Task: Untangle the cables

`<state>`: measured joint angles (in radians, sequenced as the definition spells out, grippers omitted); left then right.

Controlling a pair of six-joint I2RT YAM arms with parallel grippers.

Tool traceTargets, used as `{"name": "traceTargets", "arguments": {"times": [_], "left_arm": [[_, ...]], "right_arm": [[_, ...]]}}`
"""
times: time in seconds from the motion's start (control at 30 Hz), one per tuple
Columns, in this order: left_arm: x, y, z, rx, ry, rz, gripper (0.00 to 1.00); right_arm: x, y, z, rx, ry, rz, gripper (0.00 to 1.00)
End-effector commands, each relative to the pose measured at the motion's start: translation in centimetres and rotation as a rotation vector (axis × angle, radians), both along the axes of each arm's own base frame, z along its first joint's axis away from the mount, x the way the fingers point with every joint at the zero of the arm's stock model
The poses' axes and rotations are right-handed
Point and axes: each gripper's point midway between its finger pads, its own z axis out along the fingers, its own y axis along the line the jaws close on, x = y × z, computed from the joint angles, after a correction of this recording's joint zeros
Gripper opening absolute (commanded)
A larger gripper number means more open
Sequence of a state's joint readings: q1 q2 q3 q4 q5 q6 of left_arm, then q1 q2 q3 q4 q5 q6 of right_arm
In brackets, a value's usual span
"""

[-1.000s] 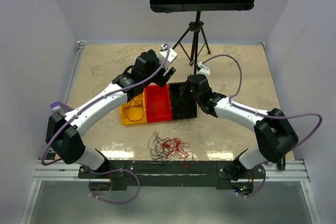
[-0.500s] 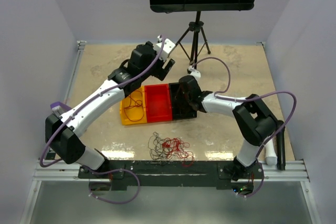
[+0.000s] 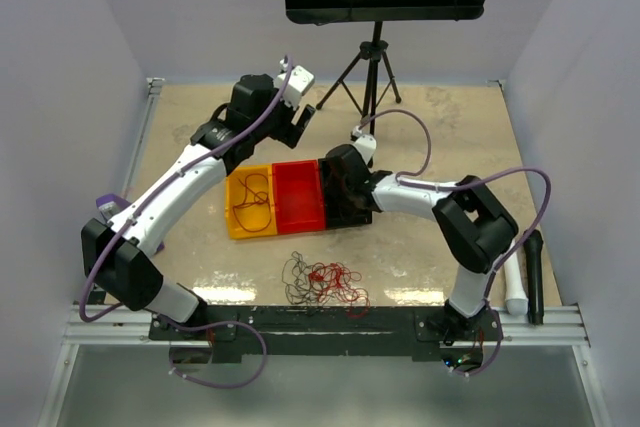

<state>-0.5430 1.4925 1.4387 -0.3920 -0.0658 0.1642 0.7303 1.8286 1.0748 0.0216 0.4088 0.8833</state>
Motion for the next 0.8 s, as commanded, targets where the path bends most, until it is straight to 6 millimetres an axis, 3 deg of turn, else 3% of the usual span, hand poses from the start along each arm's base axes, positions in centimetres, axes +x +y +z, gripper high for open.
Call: {"name": "traceTargets", "arguments": {"times": [0.0, 0.2, 0.37, 0.4, 0.5, 0.6, 0.77], "left_arm": [[-0.4, -0.5, 2.2, -0.041, -0.02, -0.038, 0.84], [-0.6, -0.2, 3.3, -0.046, -0.05, -0.038, 0.83], [-1.2, 0.0, 4.4, -0.022, -0.072, -0.067, 0.84], [-1.3, 0.2, 4.3, -0.011, -0.062, -0.069, 0.95], [-2.4, 0.0, 3.8, -0.007, -0.016, -0.115, 0.99], [-3.7, 0.5, 2.6, 0.009, 0.008, -0.156, 0.99], [-8.1, 0.8, -1.0, 0.067, 0.138, -0.338, 1.0]], "right_arm": [[0.9, -0.5, 6.1, 0.042, -0.119, -0.038, 0.41], [0.6, -0.8, 9.6, 0.036, -0.155, -0.008, 0.59], [0.1, -1.1, 12.3, 0.051, -0.185, 0.011, 0.61], [-0.1, -1.3, 12.8, 0.053, -0.194, 0.016, 0.61], [-1.7, -2.4, 14.7, 0.082, -0.224, 0.029, 0.59], [-4.1, -3.6, 14.5, 0.093, -0.206, 0.06, 0.53], [-9.4, -5.3, 13.3, 0.129, -0.169, 0.189, 0.45]]}}
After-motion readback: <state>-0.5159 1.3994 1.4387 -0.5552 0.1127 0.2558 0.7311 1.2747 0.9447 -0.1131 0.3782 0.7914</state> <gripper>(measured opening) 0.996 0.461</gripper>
